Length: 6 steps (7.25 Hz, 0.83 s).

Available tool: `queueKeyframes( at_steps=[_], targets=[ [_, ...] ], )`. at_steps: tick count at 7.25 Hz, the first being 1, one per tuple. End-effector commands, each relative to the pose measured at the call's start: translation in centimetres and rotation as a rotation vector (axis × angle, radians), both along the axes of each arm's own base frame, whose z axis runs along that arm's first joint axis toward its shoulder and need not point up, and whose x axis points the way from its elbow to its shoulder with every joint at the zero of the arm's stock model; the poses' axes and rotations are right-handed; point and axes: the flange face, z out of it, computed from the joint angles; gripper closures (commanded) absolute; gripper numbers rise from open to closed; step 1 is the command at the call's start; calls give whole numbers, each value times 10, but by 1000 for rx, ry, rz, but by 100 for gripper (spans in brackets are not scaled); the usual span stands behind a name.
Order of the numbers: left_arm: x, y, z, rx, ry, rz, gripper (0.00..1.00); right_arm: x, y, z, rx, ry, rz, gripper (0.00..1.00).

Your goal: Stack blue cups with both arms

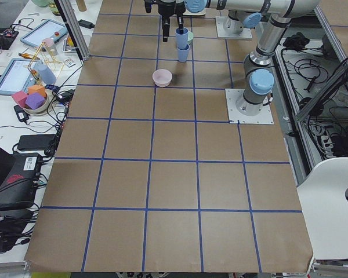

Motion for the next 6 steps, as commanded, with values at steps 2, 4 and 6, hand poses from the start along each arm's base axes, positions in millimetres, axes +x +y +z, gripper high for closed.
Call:
queueKeyframes(
  at_steps=[2, 4, 6],
  targets=[
    [0, 0, 0, 0, 0, -1, 0, -1, -3, 7, -18, -5, 1, 0],
    [0, 0, 0, 0, 0, -1, 0, -12, -28, 46, -108, 23, 19, 0],
    [-1, 0, 0, 0, 0, -2, 0, -48, -58, 84, -135, 53, 20, 0]
  ],
)
